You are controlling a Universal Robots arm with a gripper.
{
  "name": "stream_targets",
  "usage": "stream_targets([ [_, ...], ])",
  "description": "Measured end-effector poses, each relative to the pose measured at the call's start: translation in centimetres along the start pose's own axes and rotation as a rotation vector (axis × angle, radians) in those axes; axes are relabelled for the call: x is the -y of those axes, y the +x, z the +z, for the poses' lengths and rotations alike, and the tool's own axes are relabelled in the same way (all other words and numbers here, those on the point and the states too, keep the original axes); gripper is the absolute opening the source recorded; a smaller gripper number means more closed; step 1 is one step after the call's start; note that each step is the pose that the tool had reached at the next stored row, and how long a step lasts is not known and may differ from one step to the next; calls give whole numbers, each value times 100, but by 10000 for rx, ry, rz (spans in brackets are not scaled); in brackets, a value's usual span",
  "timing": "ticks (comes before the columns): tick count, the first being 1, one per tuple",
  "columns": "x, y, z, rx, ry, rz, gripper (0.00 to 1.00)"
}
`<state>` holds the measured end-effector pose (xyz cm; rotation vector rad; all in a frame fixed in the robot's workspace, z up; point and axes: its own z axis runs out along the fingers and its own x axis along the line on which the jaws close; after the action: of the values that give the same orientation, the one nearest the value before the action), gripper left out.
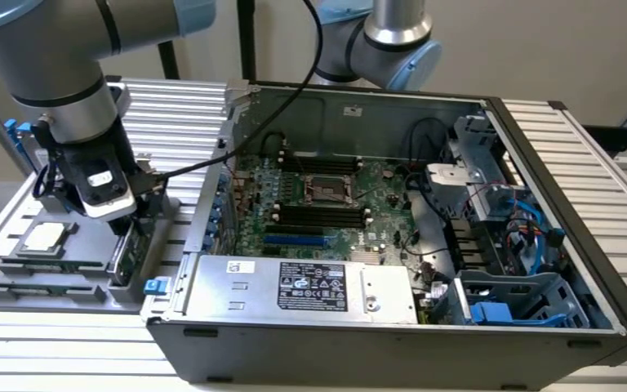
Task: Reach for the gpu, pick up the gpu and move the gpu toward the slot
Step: 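Pick up the gpu and move the gpu toward the slot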
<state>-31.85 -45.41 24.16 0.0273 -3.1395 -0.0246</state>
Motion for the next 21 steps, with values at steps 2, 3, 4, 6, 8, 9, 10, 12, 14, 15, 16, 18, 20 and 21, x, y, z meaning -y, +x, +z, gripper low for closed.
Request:
stream_targets([
  [2, 0, -7, 0, -14, 19, 7, 39],
  [3, 0, -12, 0, -21, 26, 9, 39],
  [4, 0, -18, -1, -28, 32, 9, 39],
  [6, -2, -21, 1, -33, 37, 13, 39],
  [8, -6, -22, 0, -41, 41, 30, 39],
  [9, -9, -22, 1, -42, 42, 42, 39],
  [10, -12, -23, 2, -43, 42, 64, 39],
  [12, -14, -22, 3, -49, 46, 105, 39],
  [14, -15, -22, 3, -56, 52, 136, 39],
  [15, -17, -23, 3, -60, 55, 150, 39],
  [16, -21, -22, 2, -63, 58, 161, 39],
  [18, -29, -23, 3, -65, 60, 166, 39],
  [20, -31, -23, 4, -68, 65, 168, 39],
  [21, -31, -23, 4, -69, 68, 168, 39],
])
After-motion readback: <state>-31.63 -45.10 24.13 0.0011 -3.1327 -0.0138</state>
